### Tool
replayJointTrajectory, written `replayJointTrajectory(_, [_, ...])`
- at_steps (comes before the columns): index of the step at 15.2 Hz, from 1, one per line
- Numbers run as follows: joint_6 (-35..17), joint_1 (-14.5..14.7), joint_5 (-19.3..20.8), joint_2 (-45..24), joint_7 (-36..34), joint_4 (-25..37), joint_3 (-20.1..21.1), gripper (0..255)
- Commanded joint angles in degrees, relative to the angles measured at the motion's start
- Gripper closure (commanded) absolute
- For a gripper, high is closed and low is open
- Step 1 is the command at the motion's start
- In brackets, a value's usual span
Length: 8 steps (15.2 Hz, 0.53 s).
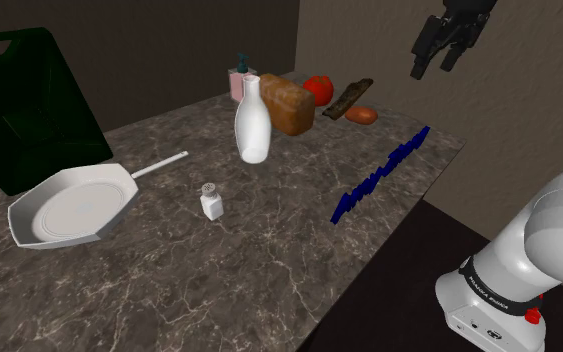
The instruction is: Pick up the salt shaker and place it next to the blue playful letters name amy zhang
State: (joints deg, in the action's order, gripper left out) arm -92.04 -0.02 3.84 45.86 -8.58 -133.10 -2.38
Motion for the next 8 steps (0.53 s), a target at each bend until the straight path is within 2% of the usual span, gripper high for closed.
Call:
replayJointTrajectory(1, [0.0,0.0,0.0,0.0,0.0,0.0,0.0,0])
replayJointTrajectory(8, [-6.8,2.6,-4.5,-7.1,-7.8,-0.8,6.7,0])
